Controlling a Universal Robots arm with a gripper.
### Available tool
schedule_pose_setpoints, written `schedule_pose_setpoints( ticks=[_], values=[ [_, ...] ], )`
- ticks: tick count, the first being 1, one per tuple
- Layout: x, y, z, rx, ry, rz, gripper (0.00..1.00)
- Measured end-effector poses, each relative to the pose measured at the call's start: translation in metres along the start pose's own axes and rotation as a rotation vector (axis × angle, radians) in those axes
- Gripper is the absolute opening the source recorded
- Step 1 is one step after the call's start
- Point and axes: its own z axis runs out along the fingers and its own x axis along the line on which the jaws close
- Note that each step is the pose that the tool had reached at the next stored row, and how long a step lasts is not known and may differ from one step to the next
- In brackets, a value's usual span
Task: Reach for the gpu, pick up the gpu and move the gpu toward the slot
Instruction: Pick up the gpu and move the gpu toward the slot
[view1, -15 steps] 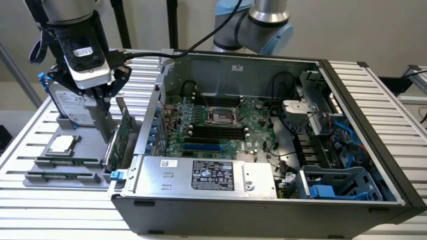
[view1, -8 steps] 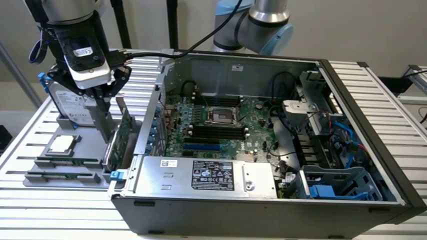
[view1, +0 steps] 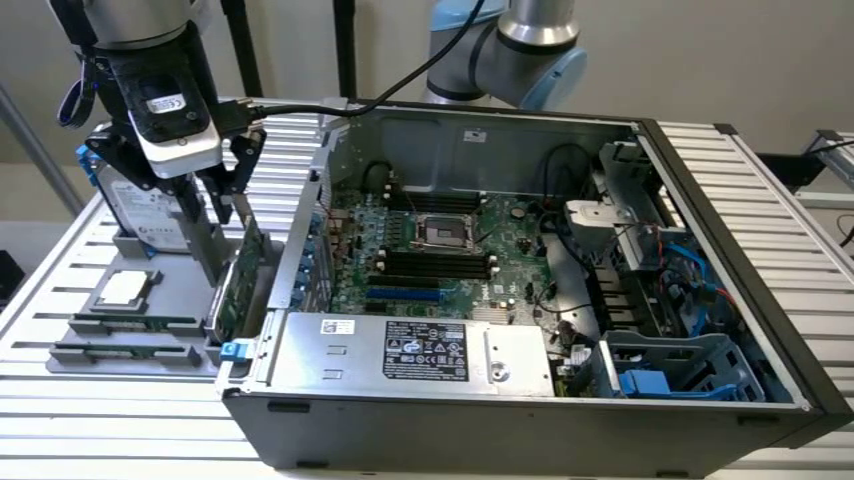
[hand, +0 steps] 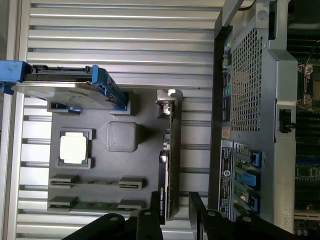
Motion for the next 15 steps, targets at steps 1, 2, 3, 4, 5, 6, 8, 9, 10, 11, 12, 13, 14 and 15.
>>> schedule_pose_setpoints(
  ticks=[1,2,3,4,5,6,8,9,10,11,12,13,14,15],
  values=[
    [0.0,0.0,0.0,0.0,0.0002,0.0,0.36],
    [0.0,0.0,0.0,0.0,0.0004,0.0,0.36],
    [0.0,0.0,0.0,0.0,0.0006,0.0,0.36],
    [0.0,0.0,0.0,0.0,0.0008,0.0,0.36],
    [0.0,0.0,0.0,0.0,0.0009,0.0,0.36],
    [0.0,0.0,0.0,0.0,0.0011,0.0,0.36],
    [0.0,0.0,0.0,0.0,0.0013,0.0,0.36],
    [0.0,0.0,0.0,0.0,0.0014,0.0,0.36],
    [0.0,0.0,0.0,0.0001,0.0014,0.0,0.36],
    [0.0005,0.0001,0.0013,0.0,0.0013,0.0,0.36],
    [0.0021,0.0,0.003,0.0002,0.0014,0.0,0.36],
    [0.0042,0.0,0.0049,0.0002,0.0011,0.0,0.36],
    [0.0063,0.0,0.0067,0.0003,0.0011,0.0,0.36],
    [0.0082,-0.0001,0.0086,0.0002,0.0009,0.0,0.36]
  ],
)
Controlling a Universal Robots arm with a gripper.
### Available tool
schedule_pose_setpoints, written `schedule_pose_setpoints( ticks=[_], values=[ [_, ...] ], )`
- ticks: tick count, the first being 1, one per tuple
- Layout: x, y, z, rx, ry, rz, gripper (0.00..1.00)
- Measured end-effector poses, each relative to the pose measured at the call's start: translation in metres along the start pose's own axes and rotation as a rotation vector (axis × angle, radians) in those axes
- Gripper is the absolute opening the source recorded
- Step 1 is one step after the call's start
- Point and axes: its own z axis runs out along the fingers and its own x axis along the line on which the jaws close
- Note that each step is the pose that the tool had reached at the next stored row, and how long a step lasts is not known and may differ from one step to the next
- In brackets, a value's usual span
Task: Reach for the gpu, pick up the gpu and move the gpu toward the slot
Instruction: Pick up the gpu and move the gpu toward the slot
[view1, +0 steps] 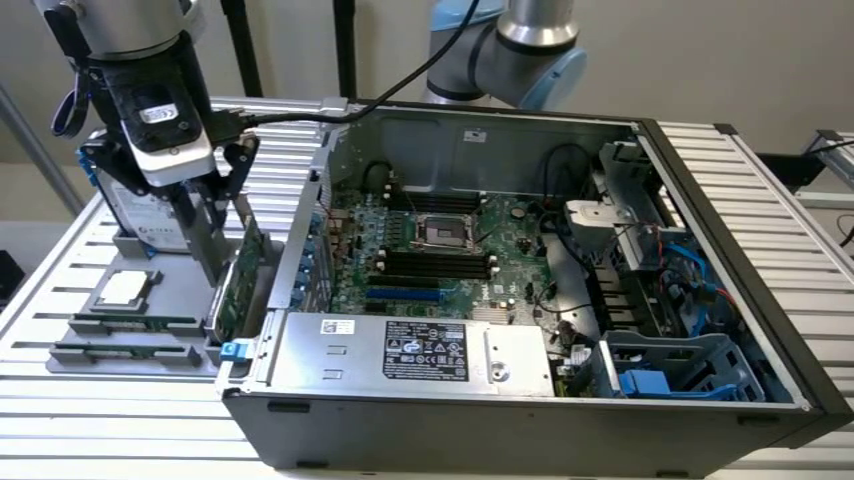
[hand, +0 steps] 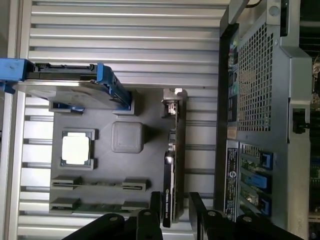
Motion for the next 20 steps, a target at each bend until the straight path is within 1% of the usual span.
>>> schedule_pose_setpoints(
  ticks=[2,8,11,20],
  values=[
    [0.001,-0.0001,0.0038,-0.0002,-0.0003,0.0,0.36],
    [0.001,-0.0003,0.0146,-0.0001,-0.0003,0.0,0.36],
    [0.001,0.0,0.02,-0.0001,-0.0003,0.0,0.36],
    [-0.003,-0.0005,0.0364,0.0009,-0.003,0.0,0.36]
  ],
)
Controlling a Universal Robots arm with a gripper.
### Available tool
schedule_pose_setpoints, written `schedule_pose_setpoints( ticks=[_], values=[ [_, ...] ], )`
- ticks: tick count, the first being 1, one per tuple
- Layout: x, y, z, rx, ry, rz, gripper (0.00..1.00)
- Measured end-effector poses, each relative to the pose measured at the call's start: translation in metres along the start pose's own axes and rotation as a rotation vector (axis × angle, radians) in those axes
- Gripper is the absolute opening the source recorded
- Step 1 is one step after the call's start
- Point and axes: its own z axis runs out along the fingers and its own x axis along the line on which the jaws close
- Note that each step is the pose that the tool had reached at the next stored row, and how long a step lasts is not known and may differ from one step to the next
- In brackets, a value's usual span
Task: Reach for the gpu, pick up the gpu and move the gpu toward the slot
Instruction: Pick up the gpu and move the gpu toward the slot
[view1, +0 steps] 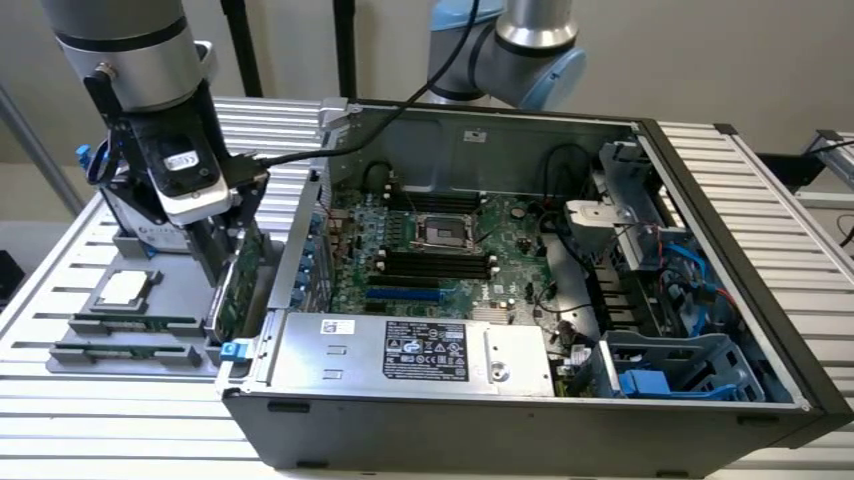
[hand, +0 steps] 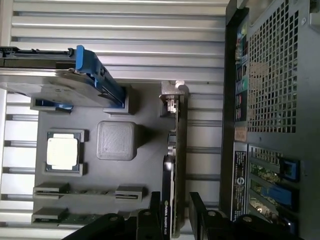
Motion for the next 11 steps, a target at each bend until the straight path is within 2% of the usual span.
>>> schedule_pose_setpoints(
  ticks=[11],
  values=[
    [0.0,-0.0008,0.02,0.0,-0.0013,0.0,0.36]
  ],
)
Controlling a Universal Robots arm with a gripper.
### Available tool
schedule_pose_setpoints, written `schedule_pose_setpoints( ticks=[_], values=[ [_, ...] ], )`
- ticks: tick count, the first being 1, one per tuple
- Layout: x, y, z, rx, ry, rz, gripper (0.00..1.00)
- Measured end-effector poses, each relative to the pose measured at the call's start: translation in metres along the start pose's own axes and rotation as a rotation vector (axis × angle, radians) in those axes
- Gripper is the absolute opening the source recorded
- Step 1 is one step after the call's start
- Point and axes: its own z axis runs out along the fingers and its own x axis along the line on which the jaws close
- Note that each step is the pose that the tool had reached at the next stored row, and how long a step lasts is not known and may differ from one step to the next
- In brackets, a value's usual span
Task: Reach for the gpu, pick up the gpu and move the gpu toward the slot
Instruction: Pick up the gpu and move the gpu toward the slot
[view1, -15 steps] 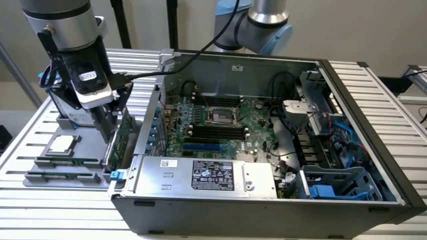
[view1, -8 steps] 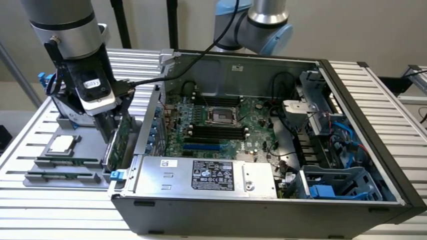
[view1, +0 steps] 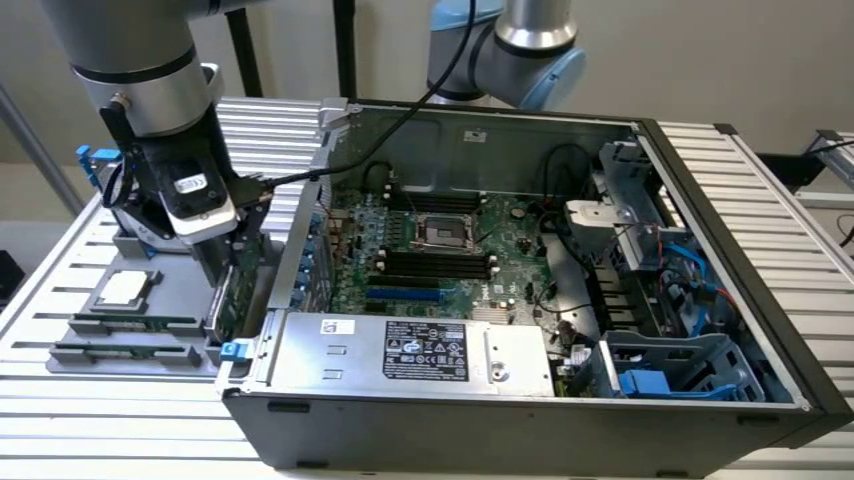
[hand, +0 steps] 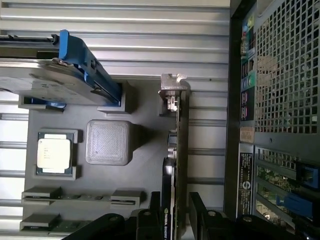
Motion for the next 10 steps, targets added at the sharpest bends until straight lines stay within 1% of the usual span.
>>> schedule_pose_setpoints(
  ticks=[2,5,8,9,10],
  values=[
    [0.0,-0.0001,0.0035,0.0002,-0.0007,0.0,0.36],
    [0.001,-0.0003,0.009,0.0003,-0.0037,0.001,0.36],
    [0.003,-0.0005,0.0145,0.0007,-0.0089,0.003,0.38],
    [0.003,-0.0005,0.0163,0.0009,-0.011,0.003,0.45],
    [0.004,-0.0006,0.018,0.0011,-0.0134,0.005,0.45]
  ],
)
